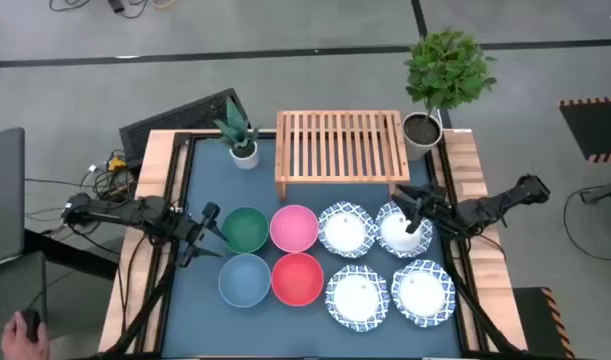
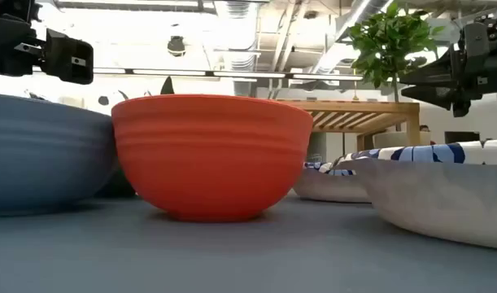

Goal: Place and stack bowls onto a shelf

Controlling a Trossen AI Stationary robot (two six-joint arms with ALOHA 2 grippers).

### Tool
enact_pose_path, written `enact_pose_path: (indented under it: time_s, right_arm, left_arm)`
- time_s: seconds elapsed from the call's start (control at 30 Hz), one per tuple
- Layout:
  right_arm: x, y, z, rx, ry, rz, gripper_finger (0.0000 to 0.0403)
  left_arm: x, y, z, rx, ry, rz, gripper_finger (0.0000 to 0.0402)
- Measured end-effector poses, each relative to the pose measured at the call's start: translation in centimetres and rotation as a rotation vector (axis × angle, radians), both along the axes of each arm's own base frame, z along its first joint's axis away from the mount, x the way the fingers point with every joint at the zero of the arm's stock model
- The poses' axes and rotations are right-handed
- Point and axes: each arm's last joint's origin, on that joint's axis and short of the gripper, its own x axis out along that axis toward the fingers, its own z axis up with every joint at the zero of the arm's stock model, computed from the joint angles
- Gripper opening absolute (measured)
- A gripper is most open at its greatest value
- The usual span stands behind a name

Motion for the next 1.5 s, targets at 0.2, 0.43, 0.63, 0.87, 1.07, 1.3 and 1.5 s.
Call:
enact_pose_path:
  time_s: [0.2, 0.43, 0.63, 0.87, 1.07, 1.3, 1.5]
  right_arm:
    - [0.0, 0.0, 0.01, 0.0, 0.0, 0.0, 0.0226]
    - [0.0, 0.0, 0.0, 0.0, 0.0, 0.0, 0.0226]
    - [0.0, 0.0, 0.02, 0.0, -0.001, 0.0, 0.0226]
    - [0.0, 0.0, 0.0, 0.0, 0.0, 0.0, 0.0226]
    - [0.0, 0.0, 0.01, 0.0, 0.0, 0.0, 0.0226]
    - [0.0, 0.0, 0.01, 0.0, 0.0, 0.001, 0.0226]
    - [0.0, -0.16, 0.07, -0.098, 0.059, -0.026, 0.0226]
  left_arm:
    - [0.0, 0.0, -0.01, 0.0, 0.001, -0.001, 0.0193]
    - [0.0, 0.0, 0.01, -0.017, 0.008, -0.001, 0.0193]
    - [0.05, 0.12, -0.02, -0.15, 0.069, 0.04, 0.0193]
    - [0.2, 0.56, -0.19, -0.365, 0.147, 0.2, 0.0193]
    - [0.25, 0.83, -0.35, -0.403, 0.156, 0.295, 0.0193]
    - [0.25, 0.83, -0.35, -0.395, 0.154, 0.294, 0.0193]
    - [0.27, 0.97, -0.29, -0.39, 0.136, 0.34, 0.0193]
